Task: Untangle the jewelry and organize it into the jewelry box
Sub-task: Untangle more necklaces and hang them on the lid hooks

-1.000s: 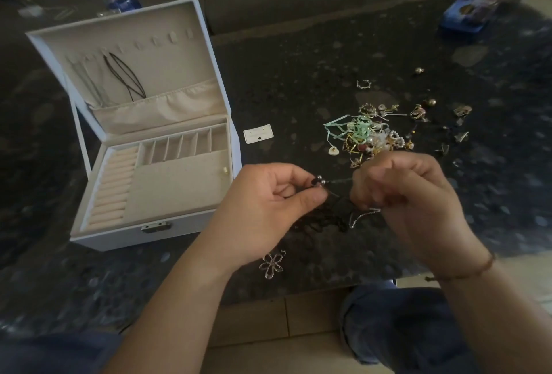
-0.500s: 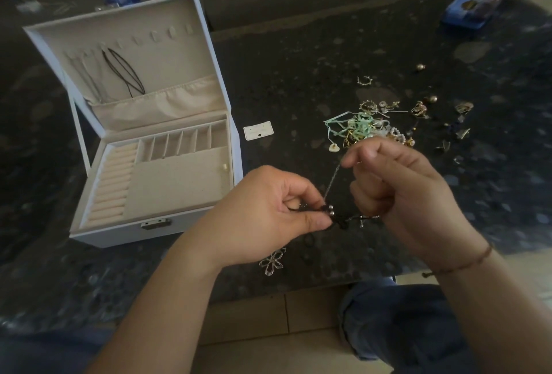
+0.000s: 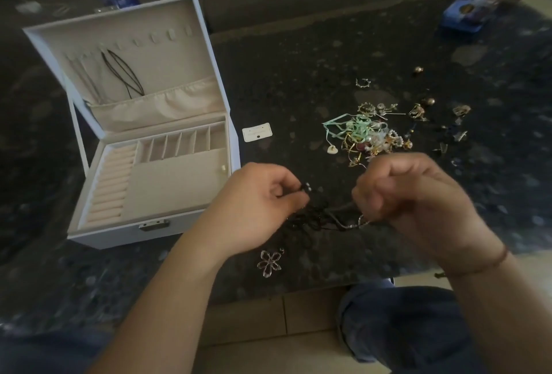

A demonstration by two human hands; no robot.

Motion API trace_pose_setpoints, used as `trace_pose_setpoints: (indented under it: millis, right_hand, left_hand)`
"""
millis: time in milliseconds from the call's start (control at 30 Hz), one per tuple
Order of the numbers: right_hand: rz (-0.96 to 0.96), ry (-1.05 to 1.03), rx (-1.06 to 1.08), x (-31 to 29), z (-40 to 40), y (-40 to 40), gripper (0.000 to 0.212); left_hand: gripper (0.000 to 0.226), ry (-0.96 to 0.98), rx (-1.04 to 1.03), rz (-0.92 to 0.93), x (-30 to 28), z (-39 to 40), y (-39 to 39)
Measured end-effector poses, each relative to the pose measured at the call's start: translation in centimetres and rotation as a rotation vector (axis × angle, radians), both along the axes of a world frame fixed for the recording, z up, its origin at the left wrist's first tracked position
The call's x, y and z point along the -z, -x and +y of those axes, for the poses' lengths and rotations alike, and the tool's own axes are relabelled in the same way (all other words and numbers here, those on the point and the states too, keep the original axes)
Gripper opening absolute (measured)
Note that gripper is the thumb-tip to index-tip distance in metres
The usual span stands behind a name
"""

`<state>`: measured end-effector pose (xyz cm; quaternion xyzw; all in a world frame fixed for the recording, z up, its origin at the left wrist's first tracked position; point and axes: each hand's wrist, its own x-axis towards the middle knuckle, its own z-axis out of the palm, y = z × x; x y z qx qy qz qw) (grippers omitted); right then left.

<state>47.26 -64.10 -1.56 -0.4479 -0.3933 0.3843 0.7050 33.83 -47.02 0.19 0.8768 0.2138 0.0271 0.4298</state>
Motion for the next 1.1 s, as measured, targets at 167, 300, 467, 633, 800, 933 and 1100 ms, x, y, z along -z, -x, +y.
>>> trace_pose_setpoints:
  millis: [167,300,467,633,800,933,1100]
  right_hand:
    - [0.415,-0.159,0.216,-0.9,-0.8,-1.0,0.02]
    - [0.484,-0.028,0.483,-1.0,-0.7,-1.5,0.019]
    - [0.305,0.416,0.589,0.6,-0.1,-1.7,0.026]
    - [-0.241,0.631,0.53,0.5,0.3,-0.6,0.019]
    - [-0.258,0.322,0.484,-0.4,0.3,-0.1,0.026]
    - [-0.366,0.211,0.526,-3.0,0.3,-0.3,0.026]
    - [-0.576,0.344,0.447,-7.4,0.7,-1.3,0.028]
  left_hand:
    - [0.019,0.321,-0.304,-0.383,-0.6,0.6,0.3]
    - [0.046,0.564,-0.432,-0.543,-1.0,1.2,0.8]
    - [0.02,0.09,-0.382,-0.505,-0.3,1.4,1.2]
    - [0.01,-0.02,-0.298,-0.448,0.4,0.2,0.9]
    - [0.012,0.122,-0.275,-0.404,0.9,-0.2,0.3]
    - [0.015,0.075,-0.276,-0.339,1.0,-0.6,-0.5]
    - [0.017,0.158,-0.251,-0.326,0.0,-1.1,-1.3]
